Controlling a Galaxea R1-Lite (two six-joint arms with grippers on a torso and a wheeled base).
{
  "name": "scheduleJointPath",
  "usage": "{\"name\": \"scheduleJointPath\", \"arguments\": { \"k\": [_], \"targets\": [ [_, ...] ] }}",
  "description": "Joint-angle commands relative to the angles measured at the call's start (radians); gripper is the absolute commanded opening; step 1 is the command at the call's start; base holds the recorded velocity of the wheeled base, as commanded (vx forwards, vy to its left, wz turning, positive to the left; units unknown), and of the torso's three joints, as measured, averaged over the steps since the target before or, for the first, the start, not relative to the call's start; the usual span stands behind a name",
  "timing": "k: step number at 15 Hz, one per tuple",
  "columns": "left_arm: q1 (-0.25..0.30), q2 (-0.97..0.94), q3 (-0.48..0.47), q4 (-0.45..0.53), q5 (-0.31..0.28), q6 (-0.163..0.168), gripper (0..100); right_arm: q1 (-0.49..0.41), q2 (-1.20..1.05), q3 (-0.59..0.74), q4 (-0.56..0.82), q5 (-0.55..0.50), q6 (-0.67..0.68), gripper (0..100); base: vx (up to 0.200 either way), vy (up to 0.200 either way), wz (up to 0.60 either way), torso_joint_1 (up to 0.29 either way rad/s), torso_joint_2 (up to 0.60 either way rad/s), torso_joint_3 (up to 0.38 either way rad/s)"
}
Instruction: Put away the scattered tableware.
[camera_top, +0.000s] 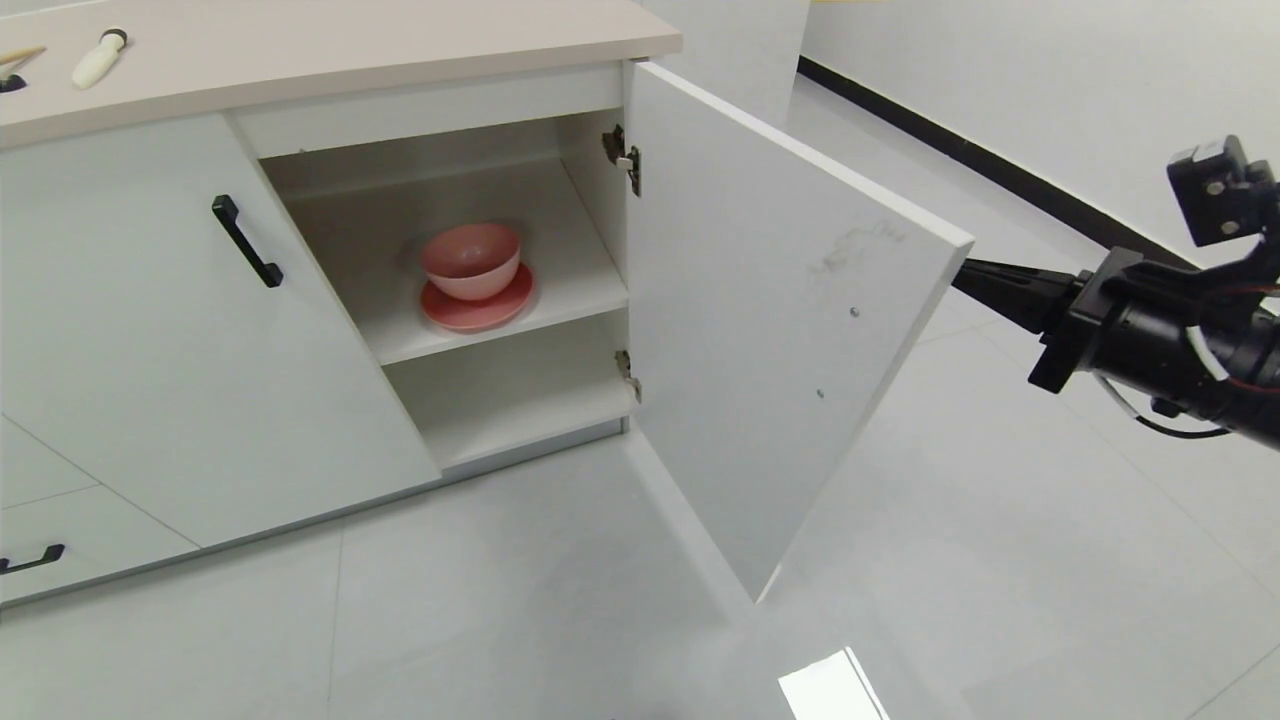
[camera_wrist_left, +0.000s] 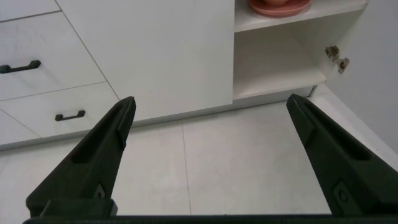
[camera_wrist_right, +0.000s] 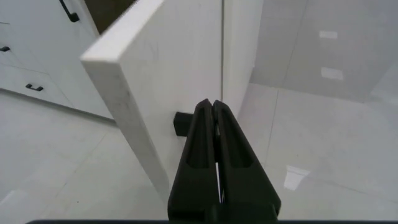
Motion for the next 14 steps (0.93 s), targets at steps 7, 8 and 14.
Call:
{"name": "scheduleJointPath", "arguments": {
  "k": [7, 8, 14],
  "targets": [
    [-0.001, 0.000, 0.000, 0.005, -0.002, -0.005, 100, 0.058, 0.057, -0.062, -0.024, 0.002, 0.001, 0, 0.000, 0.000, 0.00, 0.000, 0.00, 0.000],
    [-0.001, 0.000, 0.000, 0.005, -0.002, -0.006, 100, 0.080, 0.057, -0.053, -0.034, 0.002, 0.002, 0, 0.000, 0.000, 0.00, 0.000, 0.00, 0.000],
    [-0.001, 0.000, -0.001, 0.006, -0.002, -0.008, 100, 0.154, 0.052, -0.042, -0.042, 0.005, 0.002, 0, 0.000, 0.000, 0.00, 0.000, 0.00, 0.000]
  ]
}}
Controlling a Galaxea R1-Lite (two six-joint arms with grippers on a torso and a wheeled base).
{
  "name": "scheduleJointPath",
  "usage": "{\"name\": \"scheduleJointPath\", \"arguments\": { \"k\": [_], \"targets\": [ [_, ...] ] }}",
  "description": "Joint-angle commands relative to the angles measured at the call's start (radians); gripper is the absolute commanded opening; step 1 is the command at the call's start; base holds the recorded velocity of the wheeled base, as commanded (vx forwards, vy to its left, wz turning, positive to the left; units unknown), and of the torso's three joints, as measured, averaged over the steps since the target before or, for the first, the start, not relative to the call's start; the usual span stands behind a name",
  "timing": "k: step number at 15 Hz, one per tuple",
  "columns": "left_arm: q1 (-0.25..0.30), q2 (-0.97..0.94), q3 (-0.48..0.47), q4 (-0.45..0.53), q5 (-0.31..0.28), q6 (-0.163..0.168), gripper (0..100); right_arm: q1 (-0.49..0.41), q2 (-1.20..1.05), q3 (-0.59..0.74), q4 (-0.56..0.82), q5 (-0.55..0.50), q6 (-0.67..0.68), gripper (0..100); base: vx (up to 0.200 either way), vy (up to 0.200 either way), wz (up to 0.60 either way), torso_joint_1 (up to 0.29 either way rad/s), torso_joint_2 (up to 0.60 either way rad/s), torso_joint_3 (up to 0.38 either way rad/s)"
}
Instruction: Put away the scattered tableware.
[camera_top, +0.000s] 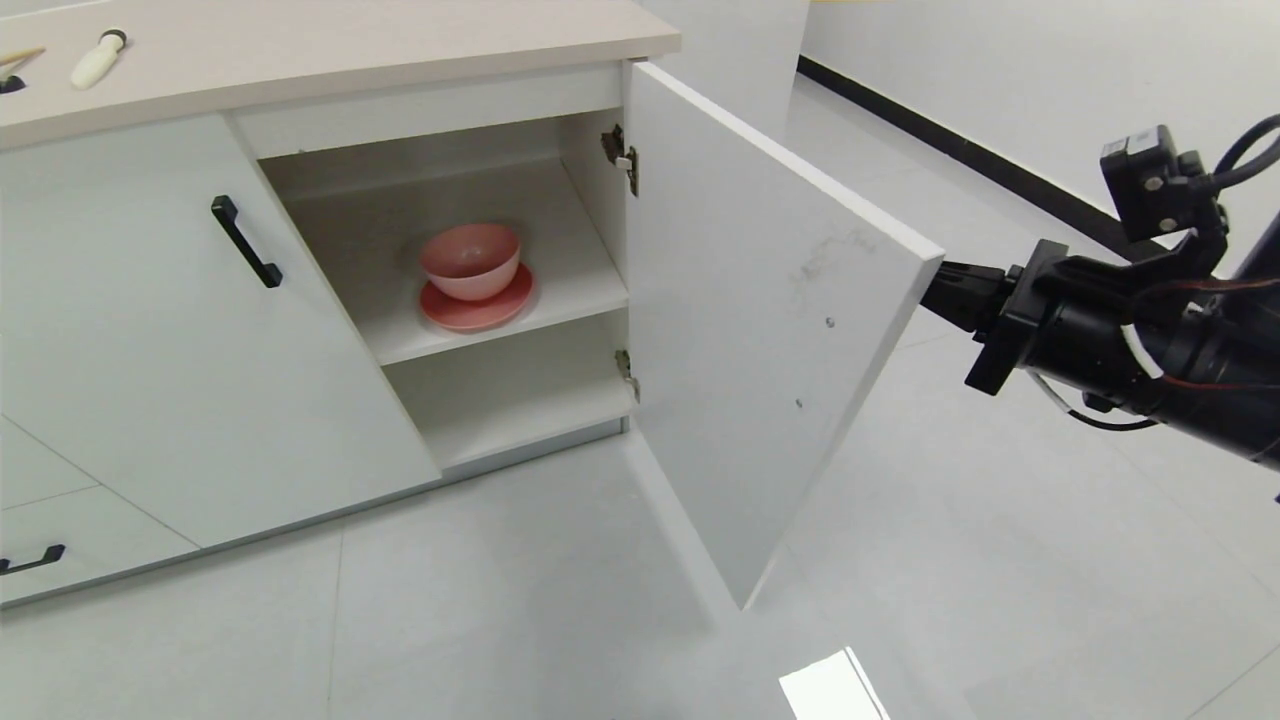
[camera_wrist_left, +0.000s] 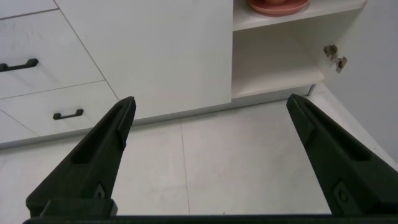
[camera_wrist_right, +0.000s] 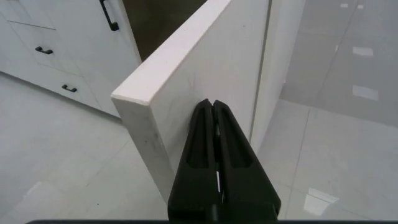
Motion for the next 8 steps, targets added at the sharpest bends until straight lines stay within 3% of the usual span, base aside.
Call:
{"name": "scheduleJointPath", "arguments": {
  "k": [1, 8],
  "targets": [
    [-0.001, 0.000, 0.001, 0.000, 0.001, 0.000, 100, 0.025, -0.004, 0.001, 0.000, 0.003, 0.000, 0, 0.000, 0.000, 0.00, 0.000, 0.00, 0.000],
    [-0.001, 0.000, 0.001, 0.000, 0.002, 0.000, 100, 0.074, -0.007, 0.061, -0.066, 0.044, -0.001, 0, 0.000, 0.000, 0.00, 0.000, 0.00, 0.000]
  ]
}}
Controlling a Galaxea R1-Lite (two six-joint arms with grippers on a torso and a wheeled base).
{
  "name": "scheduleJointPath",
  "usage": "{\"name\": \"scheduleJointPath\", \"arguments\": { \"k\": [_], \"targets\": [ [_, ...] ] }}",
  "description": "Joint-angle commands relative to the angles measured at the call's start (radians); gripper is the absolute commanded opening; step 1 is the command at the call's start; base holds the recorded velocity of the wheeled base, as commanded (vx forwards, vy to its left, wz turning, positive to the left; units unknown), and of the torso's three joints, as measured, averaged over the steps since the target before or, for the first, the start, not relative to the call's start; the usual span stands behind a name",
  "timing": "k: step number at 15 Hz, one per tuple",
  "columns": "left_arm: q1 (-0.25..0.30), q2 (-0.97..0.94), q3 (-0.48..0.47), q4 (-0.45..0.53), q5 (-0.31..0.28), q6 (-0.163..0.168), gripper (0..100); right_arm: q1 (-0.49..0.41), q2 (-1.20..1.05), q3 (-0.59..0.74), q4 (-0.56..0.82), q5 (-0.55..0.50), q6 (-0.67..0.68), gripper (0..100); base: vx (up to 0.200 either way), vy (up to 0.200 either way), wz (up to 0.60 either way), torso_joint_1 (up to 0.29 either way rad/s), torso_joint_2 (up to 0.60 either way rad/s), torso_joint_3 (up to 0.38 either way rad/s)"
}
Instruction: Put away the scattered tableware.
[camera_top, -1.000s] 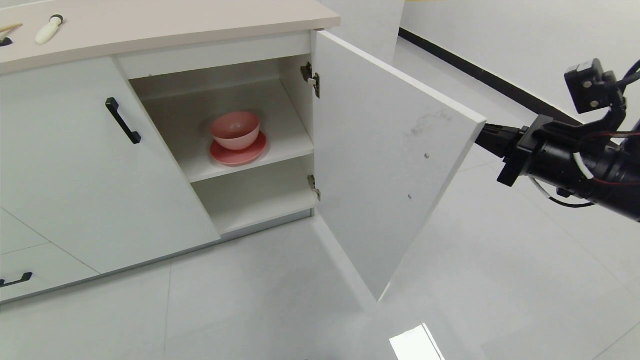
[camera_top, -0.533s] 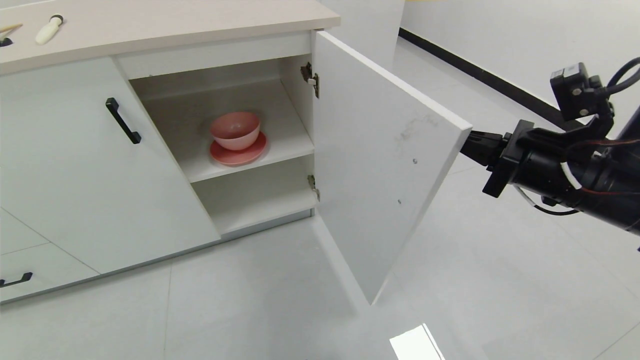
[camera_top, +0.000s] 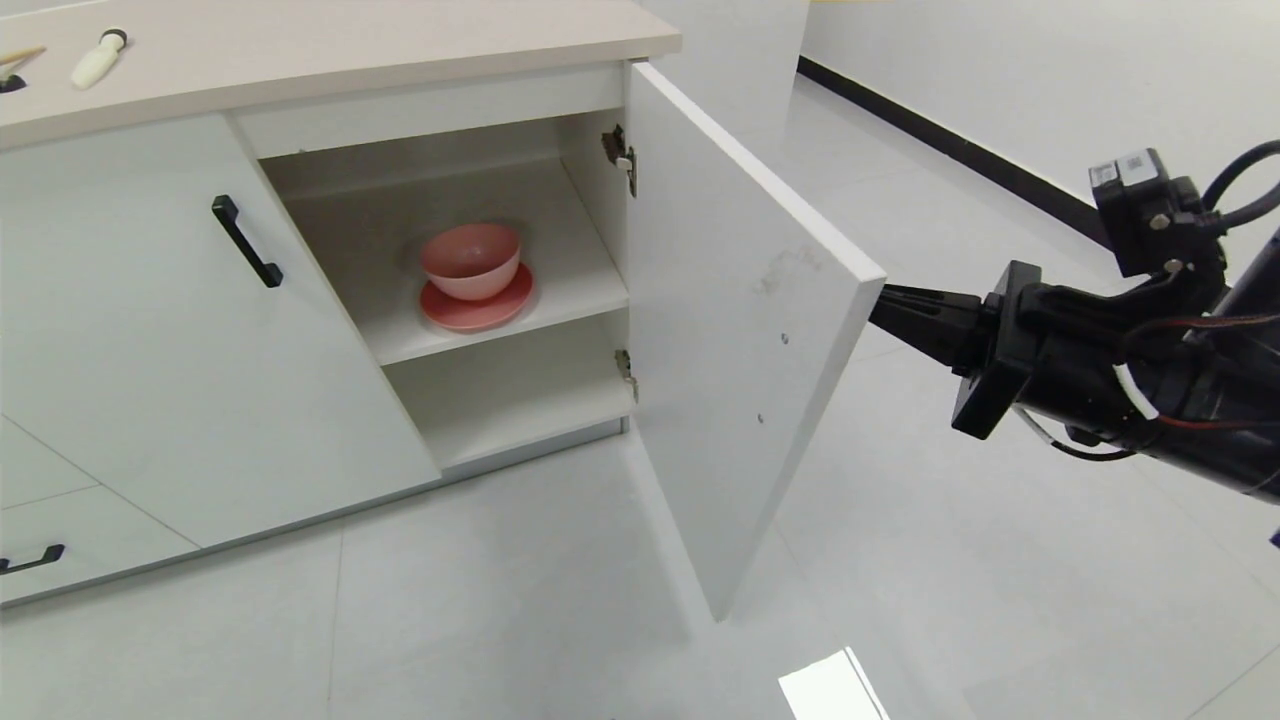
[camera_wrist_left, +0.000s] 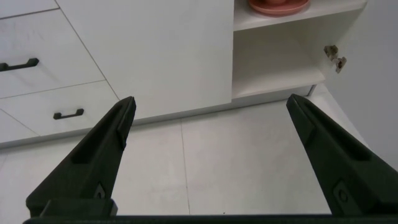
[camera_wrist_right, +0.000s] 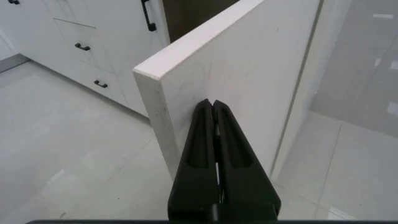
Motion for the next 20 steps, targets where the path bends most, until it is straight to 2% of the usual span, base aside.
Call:
{"name": "scheduleJointPath", "arguments": {
  "k": [1, 7, 16, 20],
  "targets": [
    [0.001, 0.000, 0.001, -0.001, 0.001, 0.000, 100, 0.011, -0.003, 0.005, -0.001, 0.001, 0.000, 0, 0.000, 0.000, 0.00, 0.000, 0.00, 0.000],
    [0.001, 0.000, 0.000, -0.001, 0.001, 0.000, 100, 0.074, 0.053, -0.044, -0.037, 0.037, 0.006, 0, 0.000, 0.000, 0.00, 0.000, 0.00, 0.000],
    [0.001, 0.000, 0.001, -0.001, 0.002, -0.002, 100, 0.155, 0.240, -0.202, -0.045, 0.037, 0.010, 0, 0.000, 0.000, 0.00, 0.000, 0.00, 0.000],
    [0.001, 0.000, 0.001, -0.001, 0.007, -0.002, 100, 0.223, 0.338, -0.268, -0.151, 0.039, 0.063, 0, 0.000, 0.000, 0.00, 0.000, 0.00, 0.000]
  ]
}}
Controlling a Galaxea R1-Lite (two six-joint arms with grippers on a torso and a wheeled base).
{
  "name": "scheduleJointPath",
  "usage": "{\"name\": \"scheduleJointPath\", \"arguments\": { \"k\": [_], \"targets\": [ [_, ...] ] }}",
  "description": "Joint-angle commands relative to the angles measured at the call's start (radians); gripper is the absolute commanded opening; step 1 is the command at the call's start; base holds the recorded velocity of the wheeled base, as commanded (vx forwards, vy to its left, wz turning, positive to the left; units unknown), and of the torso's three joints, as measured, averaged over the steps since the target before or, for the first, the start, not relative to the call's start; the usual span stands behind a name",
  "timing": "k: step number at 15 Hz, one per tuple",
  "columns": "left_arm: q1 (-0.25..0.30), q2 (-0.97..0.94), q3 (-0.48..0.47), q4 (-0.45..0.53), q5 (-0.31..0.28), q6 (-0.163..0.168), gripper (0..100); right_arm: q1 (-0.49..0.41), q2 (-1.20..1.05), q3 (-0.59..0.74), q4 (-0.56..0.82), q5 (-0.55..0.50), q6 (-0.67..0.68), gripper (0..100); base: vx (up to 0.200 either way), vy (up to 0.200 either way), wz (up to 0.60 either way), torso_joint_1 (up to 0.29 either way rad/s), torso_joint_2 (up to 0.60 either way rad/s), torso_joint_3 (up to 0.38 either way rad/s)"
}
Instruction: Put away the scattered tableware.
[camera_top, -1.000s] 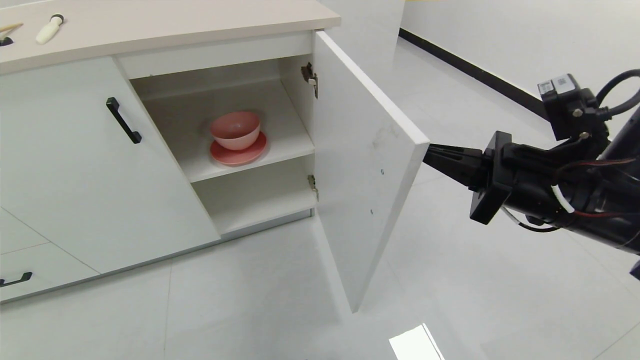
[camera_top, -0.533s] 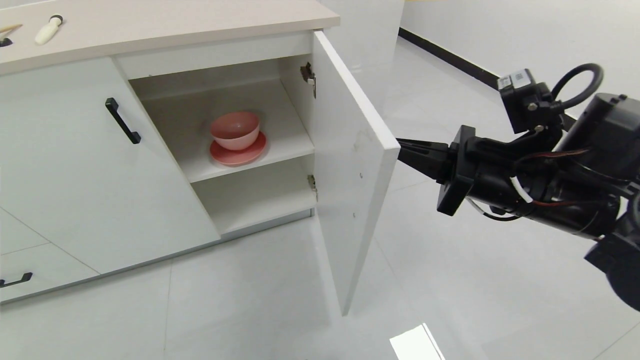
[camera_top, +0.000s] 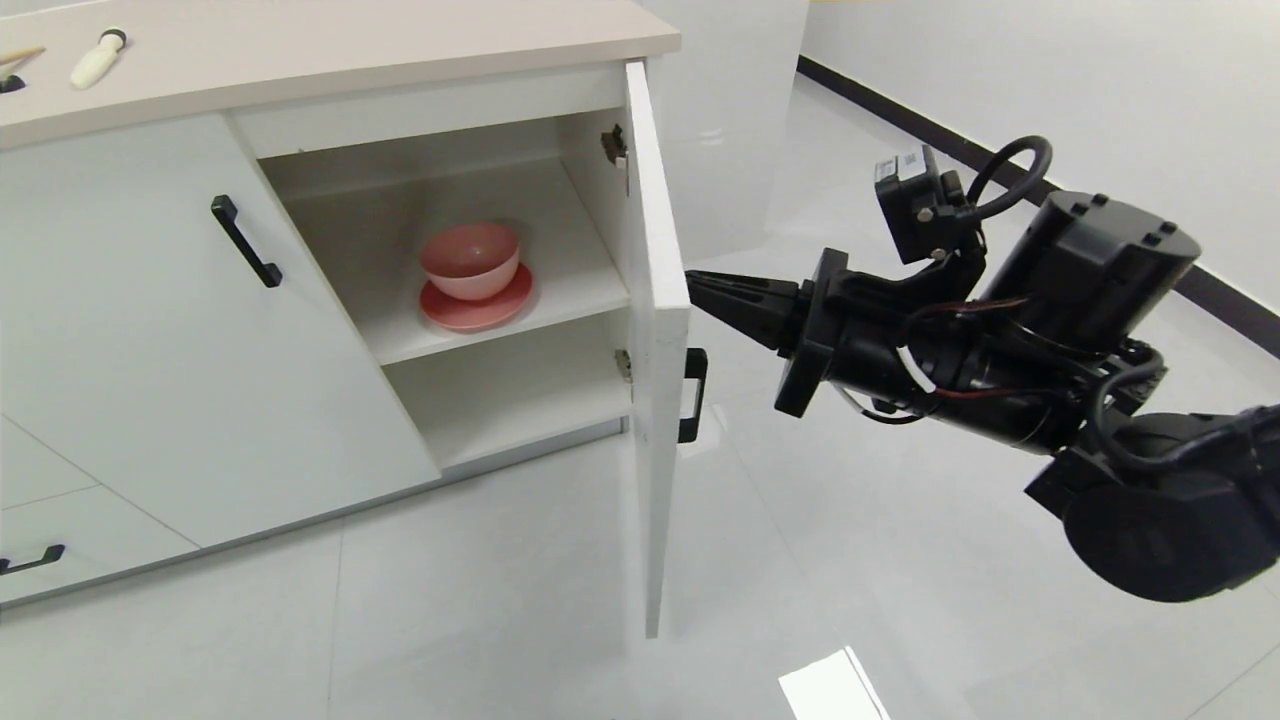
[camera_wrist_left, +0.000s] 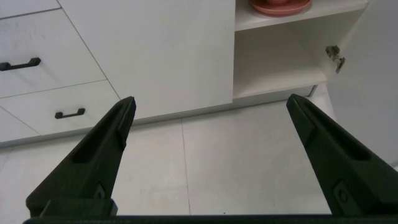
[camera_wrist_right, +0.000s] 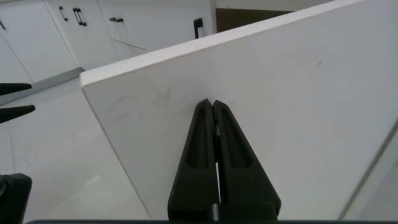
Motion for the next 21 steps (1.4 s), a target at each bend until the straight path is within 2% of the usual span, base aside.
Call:
{"name": "scheduleJointPath", "arguments": {
  "k": [1, 6, 13, 15, 19, 20, 21],
  "targets": [
    [-0.001, 0.000, 0.000, 0.000, 0.001, -0.001, 100, 0.034, 0.065, -0.042, -0.011, 0.001, 0.005, 0, 0.000, 0.000, 0.00, 0.000, 0.00, 0.000],
    [-0.001, 0.000, 0.000, 0.000, 0.003, -0.002, 100, 0.037, 0.115, -0.088, -0.013, -0.002, 0.007, 0, 0.000, 0.000, 0.00, 0.000, 0.00, 0.000],
    [-0.001, 0.000, 0.000, 0.000, 0.003, -0.010, 100, 0.042, 0.381, -0.369, -0.088, 0.002, 0.005, 0, 0.000, 0.000, 0.00, 0.000, 0.00, 0.000],
    [-0.001, 0.000, 0.000, 0.000, 0.001, -0.010, 100, 0.068, 0.442, -0.467, -0.106, 0.002, 0.005, 0, 0.000, 0.000, 0.00, 0.000, 0.00, 0.000],
    [-0.001, 0.000, 0.000, 0.000, 0.003, -0.010, 100, 0.043, 0.336, -0.439, -0.134, -0.007, 0.004, 0, 0.000, 0.000, 0.00, 0.000, 0.00, 0.000],
    [-0.001, 0.000, 0.000, 0.000, 0.004, -0.010, 100, 0.028, 0.280, -0.392, -0.141, -0.008, 0.004, 0, 0.000, 0.000, 0.00, 0.000, 0.00, 0.000],
    [-0.001, 0.000, 0.000, 0.000, 0.006, -0.010, 100, -0.003, 0.188, -0.289, -0.151, -0.008, 0.004, 0, 0.000, 0.000, 0.00, 0.000, 0.00, 0.000]
  ]
}}
